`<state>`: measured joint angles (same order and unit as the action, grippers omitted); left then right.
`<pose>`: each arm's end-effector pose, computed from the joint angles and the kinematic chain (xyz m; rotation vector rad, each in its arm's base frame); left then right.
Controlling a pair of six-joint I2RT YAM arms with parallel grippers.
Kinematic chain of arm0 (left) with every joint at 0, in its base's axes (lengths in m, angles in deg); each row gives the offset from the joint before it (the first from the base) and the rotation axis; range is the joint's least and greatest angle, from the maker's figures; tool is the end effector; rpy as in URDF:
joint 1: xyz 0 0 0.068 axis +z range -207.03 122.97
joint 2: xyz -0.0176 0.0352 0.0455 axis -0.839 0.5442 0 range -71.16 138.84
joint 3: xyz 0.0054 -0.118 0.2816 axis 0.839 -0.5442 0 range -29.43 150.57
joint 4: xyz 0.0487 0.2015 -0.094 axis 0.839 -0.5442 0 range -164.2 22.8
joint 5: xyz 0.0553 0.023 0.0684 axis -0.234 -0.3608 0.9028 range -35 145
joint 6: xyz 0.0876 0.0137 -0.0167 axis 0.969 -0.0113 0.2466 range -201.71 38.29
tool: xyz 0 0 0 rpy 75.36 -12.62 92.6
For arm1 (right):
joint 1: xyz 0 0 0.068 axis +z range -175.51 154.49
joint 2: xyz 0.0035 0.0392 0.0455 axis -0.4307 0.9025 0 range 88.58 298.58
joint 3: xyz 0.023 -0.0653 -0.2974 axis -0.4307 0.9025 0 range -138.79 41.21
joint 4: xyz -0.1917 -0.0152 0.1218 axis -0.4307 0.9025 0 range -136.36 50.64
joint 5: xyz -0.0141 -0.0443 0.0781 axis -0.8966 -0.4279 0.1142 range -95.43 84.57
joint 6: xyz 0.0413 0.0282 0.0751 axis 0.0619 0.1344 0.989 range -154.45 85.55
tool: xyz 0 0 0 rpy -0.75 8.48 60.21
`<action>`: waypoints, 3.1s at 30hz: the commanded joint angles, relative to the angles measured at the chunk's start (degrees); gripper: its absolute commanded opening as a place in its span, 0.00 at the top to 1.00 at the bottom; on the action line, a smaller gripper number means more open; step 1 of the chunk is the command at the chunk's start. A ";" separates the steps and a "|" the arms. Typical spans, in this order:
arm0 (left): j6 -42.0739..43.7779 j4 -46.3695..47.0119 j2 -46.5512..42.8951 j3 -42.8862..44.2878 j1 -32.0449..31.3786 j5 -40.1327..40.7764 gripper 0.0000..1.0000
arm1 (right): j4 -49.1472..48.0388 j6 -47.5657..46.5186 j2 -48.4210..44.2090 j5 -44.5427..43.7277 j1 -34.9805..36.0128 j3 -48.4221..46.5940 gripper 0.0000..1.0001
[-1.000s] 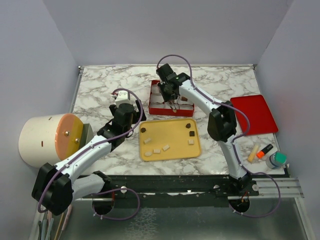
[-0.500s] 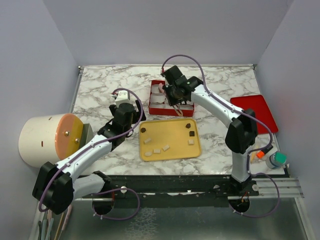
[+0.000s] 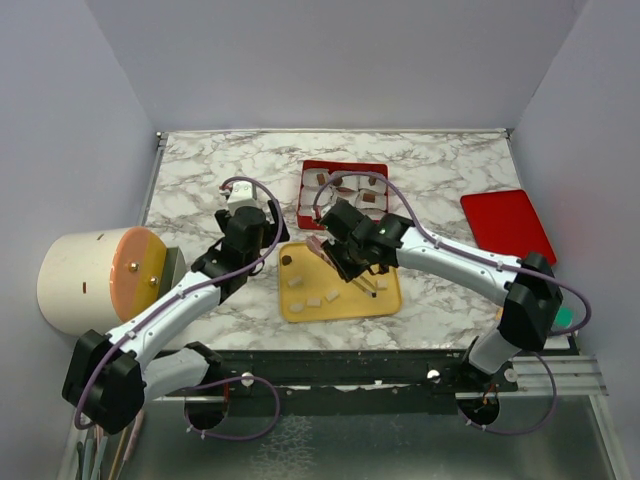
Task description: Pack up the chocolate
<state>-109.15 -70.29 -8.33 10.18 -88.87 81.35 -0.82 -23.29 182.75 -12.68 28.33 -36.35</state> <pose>0.2147 -0.0911 0.2863 -0.2099 1.9738 -0.2036 0.2033 0.2609 0.2720 -0.9283 2.4902 0.2121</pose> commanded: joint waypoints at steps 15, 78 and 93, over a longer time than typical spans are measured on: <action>-0.78 -4.03 -3.88 1.96 0.46 2.04 0.03 | -4.93 1.02 -4.97 6.85 4.41 7.89 0.58; -0.90 -2.49 -4.47 0.60 1.86 0.12 0.03 | 4.97 2.98 6.26 -5.35 11.37 -3.08 0.82; -1.21 -3.47 -6.35 0.77 2.00 3.05 0.03 | 7.78 5.35 2.74 -9.80 11.37 -8.09 0.88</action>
<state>-109.81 -73.35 -13.51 10.42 -87.34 82.73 5.24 -19.35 187.76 -19.10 39.22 -41.99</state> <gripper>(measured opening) 0.974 0.304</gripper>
